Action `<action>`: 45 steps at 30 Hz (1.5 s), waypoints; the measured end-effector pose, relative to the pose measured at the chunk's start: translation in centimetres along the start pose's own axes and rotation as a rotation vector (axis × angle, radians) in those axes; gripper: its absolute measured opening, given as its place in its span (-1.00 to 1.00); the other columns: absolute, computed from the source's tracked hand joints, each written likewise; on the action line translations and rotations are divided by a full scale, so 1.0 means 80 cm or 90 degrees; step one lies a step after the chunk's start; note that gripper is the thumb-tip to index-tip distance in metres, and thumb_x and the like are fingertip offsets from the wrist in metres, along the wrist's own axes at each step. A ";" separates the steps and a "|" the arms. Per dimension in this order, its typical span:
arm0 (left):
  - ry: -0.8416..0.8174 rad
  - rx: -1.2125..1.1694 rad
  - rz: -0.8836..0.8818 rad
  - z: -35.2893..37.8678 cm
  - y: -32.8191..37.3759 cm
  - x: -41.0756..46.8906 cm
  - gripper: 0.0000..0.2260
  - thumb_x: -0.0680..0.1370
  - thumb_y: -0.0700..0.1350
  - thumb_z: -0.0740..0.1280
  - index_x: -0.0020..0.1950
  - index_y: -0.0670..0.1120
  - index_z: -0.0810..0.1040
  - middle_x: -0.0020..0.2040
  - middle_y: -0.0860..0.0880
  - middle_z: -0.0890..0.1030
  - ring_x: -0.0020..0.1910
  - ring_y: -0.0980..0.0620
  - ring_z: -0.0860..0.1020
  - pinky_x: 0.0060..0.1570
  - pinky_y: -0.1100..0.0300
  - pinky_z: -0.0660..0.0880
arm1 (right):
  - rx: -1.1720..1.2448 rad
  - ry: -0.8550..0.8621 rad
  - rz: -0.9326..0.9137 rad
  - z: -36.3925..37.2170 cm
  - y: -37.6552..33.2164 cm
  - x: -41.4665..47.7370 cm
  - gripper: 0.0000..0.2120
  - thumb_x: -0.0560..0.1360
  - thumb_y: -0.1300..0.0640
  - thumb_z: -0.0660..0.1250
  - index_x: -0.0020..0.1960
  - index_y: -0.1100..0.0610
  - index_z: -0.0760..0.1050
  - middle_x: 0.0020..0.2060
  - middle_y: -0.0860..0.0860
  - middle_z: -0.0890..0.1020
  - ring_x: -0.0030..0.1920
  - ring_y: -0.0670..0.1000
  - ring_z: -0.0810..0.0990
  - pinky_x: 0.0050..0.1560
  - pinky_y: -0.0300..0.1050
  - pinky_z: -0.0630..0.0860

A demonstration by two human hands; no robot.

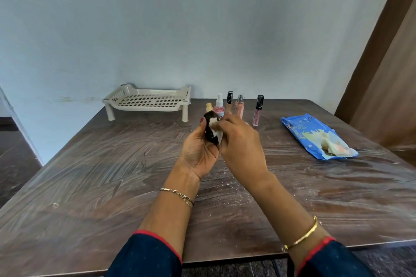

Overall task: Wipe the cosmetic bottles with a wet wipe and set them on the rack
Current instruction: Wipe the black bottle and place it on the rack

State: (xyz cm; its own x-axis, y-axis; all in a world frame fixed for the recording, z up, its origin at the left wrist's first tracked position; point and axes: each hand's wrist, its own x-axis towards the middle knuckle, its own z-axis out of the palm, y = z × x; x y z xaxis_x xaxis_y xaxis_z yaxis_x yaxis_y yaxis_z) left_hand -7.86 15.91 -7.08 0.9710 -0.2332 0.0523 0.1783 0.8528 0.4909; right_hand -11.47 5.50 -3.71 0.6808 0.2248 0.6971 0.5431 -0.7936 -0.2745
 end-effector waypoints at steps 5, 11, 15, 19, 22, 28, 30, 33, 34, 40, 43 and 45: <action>0.012 0.019 -0.031 0.001 -0.002 0.003 -0.57 0.67 0.00 0.02 0.37 -0.28 0.36 0.13 -0.23 0.61 0.25 -0.13 0.54 0.35 0.06 0.37 | 0.022 -0.012 -0.031 -0.002 -0.007 -0.027 -0.77 0.37 0.42 0.40 -0.02 0.21 0.64 -0.13 0.07 0.64 -0.20 0.09 0.62 -0.23 0.03 0.61; 0.005 0.017 -0.012 0.000 -0.008 0.000 -0.66 0.64 -0.06 0.12 0.28 -0.26 0.45 0.01 -0.20 0.62 -0.06 -0.03 0.66 0.00 0.21 0.58 | -0.019 0.021 -0.013 -0.008 0.001 -0.003 -0.73 0.42 0.35 0.40 0.12 0.20 0.60 0.00 0.08 0.64 -0.06 0.11 0.63 -0.12 0.05 0.62; 0.002 0.018 0.007 -0.001 -0.007 0.002 -0.69 0.56 -0.11 0.19 0.23 -0.23 0.49 0.00 -0.17 0.63 -0.04 -0.02 0.63 0.05 0.22 0.54 | 0.014 0.031 0.010 -0.007 -0.001 0.012 -0.70 0.48 0.35 0.31 0.18 0.19 0.57 0.09 0.06 0.61 0.08 0.09 0.60 0.04 0.06 0.58; 0.012 0.010 -0.011 -0.007 -0.006 0.004 -0.70 0.62 -0.10 0.17 0.23 -0.26 0.49 0.00 -0.16 0.62 -0.02 -0.02 0.62 0.07 0.23 0.53 | -0.010 0.008 -0.004 0.000 -0.007 0.007 -0.69 0.45 0.36 0.37 0.17 0.15 0.57 0.03 0.07 0.58 -0.03 0.10 0.61 -0.04 0.05 0.60; 0.028 -0.009 -0.041 -0.010 -0.005 0.006 -0.62 0.62 -0.07 0.18 0.34 -0.28 0.40 0.23 -0.19 0.53 0.23 -0.06 0.52 0.35 0.14 0.36 | -0.039 -0.023 -0.037 0.002 -0.010 -0.009 -0.72 0.41 0.37 0.41 0.10 0.17 0.60 -0.03 0.09 0.56 -0.16 0.11 0.61 -0.22 0.03 0.61; 0.046 0.025 -0.029 -0.003 -0.004 0.005 -0.68 0.66 -0.02 0.09 0.00 -0.18 0.55 0.00 -0.18 0.66 0.14 -0.14 0.60 0.35 0.04 0.38 | -0.062 -0.085 -0.030 0.001 -0.001 -0.033 -0.76 0.41 0.35 0.42 0.04 0.15 0.61 -0.04 0.03 0.56 -0.18 0.07 0.58 -0.29 -0.04 0.56; 0.049 0.034 -0.017 -0.002 -0.005 0.004 -0.68 0.65 0.01 0.08 0.08 -0.19 0.50 -0.02 -0.19 0.66 0.09 -0.15 0.61 0.28 0.05 0.41 | -0.036 -0.063 0.026 -0.002 0.002 -0.036 -0.81 0.45 0.31 0.39 0.03 0.14 0.62 -0.01 0.00 0.57 -0.13 0.02 0.58 -0.19 -0.12 0.54; 0.035 0.033 -0.011 -0.001 -0.005 0.002 -0.73 0.64 -0.05 0.12 0.20 -0.20 0.41 0.08 -0.24 0.61 0.12 -0.18 0.58 0.22 -0.06 0.47 | 0.101 0.016 0.166 -0.008 0.012 -0.029 -0.77 0.48 0.32 0.33 0.06 0.09 0.61 0.00 -0.07 0.57 -0.03 -0.12 0.54 0.06 -0.24 0.51; 0.027 0.029 -0.010 0.000 -0.005 0.001 -0.75 0.63 -0.08 0.13 0.22 -0.20 0.39 0.13 -0.27 0.59 0.17 -0.20 0.55 0.26 -0.12 0.43 | 0.172 0.036 0.227 -0.010 0.016 -0.023 -0.75 0.47 0.32 0.34 0.07 0.07 0.61 0.01 -0.08 0.58 0.00 -0.15 0.54 0.12 -0.25 0.51; -0.011 0.055 -0.025 0.000 -0.007 0.000 -0.77 0.62 -0.19 0.15 0.16 -0.28 0.50 0.11 -0.30 0.60 0.09 -0.15 0.61 0.06 0.01 0.59 | 0.366 -0.056 0.260 -0.010 0.025 0.004 -0.63 0.45 0.25 0.41 0.23 0.05 0.51 0.17 -0.05 0.56 0.16 -0.14 0.52 0.23 -0.23 0.47; -0.010 0.051 0.002 0.001 -0.004 0.000 -0.80 0.55 -0.21 0.24 0.08 -0.28 0.56 0.06 -0.25 0.59 0.06 -0.09 0.57 0.11 0.07 0.51 | 0.209 -0.138 0.137 -0.008 0.028 0.001 -0.52 0.44 0.20 0.43 0.34 0.06 0.44 0.27 -0.09 0.46 0.28 -0.14 0.40 0.35 -0.24 0.31; 0.013 0.069 0.022 0.001 -0.005 0.001 -0.82 0.54 -0.21 0.25 0.05 -0.26 0.56 0.02 -0.21 0.59 0.03 -0.07 0.58 0.13 0.13 0.50 | 0.122 -0.140 0.070 -0.009 0.030 -0.003 -0.50 0.44 0.22 0.43 0.35 0.06 0.44 0.28 -0.09 0.46 0.29 -0.13 0.40 0.34 -0.28 0.28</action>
State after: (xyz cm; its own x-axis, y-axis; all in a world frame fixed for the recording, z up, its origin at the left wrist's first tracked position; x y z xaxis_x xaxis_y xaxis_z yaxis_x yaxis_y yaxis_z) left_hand -7.86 15.53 -7.22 0.9796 -0.1938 0.0536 0.1274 0.8044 0.5803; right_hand -10.62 3.14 -4.07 0.8194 0.2764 0.5021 0.5283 -0.7041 -0.4745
